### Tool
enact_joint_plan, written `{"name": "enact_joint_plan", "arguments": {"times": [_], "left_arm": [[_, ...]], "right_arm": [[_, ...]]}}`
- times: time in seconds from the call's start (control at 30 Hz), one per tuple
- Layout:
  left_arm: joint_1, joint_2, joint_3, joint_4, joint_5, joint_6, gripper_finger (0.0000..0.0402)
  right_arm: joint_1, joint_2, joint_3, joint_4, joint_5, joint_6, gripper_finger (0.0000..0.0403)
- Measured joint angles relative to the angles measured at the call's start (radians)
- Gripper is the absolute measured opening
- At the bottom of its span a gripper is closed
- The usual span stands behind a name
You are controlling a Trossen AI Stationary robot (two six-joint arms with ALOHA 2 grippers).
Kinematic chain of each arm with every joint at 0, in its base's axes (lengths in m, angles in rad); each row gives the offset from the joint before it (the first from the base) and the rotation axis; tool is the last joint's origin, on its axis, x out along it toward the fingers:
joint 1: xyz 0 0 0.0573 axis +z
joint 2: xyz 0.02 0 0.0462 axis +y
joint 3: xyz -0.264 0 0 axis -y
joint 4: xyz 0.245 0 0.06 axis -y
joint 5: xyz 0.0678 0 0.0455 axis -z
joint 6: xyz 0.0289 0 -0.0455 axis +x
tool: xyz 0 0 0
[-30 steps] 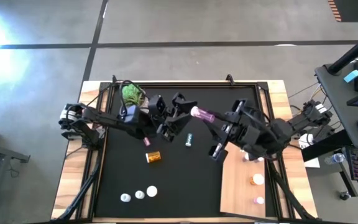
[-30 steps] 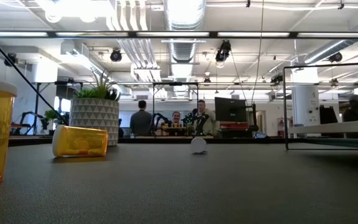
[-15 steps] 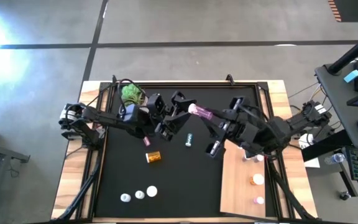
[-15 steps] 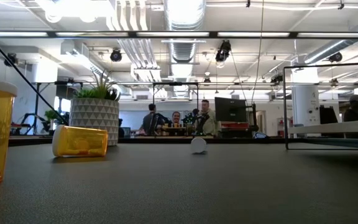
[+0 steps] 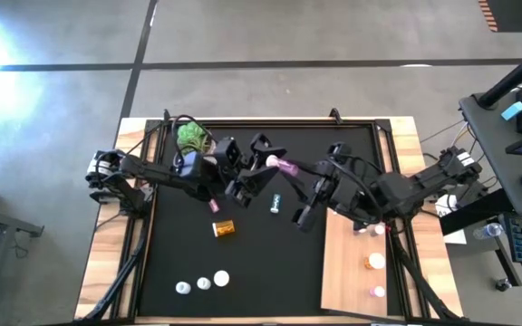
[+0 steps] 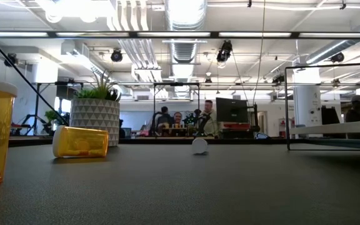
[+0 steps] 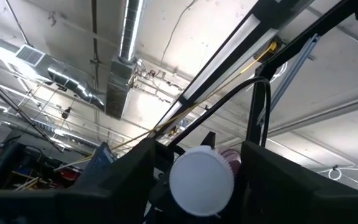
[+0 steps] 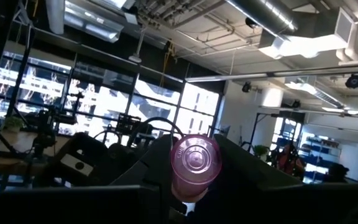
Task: Pick and place medicine bottles onto shelf by color
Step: Put the left pink pill bottle on the shelf aligned with the other pink pill bottle
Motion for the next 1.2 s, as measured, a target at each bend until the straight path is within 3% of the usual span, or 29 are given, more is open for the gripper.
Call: {"name": "enact_joint_plan", "arguments": {"times": [0.33, 0.53, 0.7, 0.87, 1.03, 1.2], "left_arm": [[0.003, -0.001, -0.002, 0.001, 0.021, 0.004, 0.0098], [0.004, -0.002, -0.002, -0.003, 0.022, 0.007, 0.0095], [0.006, -0.002, -0.004, -0.036, 0.018, 0.006, 0.0096], [0.005, -0.004, -0.010, -0.143, 0.015, 0.000, 0.0096], [0.005, 0.000, -0.027, -0.321, 0.022, 0.000, 0.0097], [0.005, -0.003, -0.028, -0.572, 0.024, 0.000, 0.0097]], "right_arm": [[0.000, -0.002, 0.000, 0.003, -0.004, 0.002, 0.0084], [0.008, -0.003, 0.000, -0.010, 0.008, 0.029, 0.0084], [0.010, -0.017, 0.002, -0.099, 0.092, 0.203, 0.0110], [0.021, -0.082, 0.005, -0.397, 0.141, 0.448, 0.0170], [0.061, -0.149, 0.095, -0.927, 0.127, 0.835, 0.0229], [0.075, -0.157, 0.224, -1.478, -0.055, 1.330, 0.0264]]}}
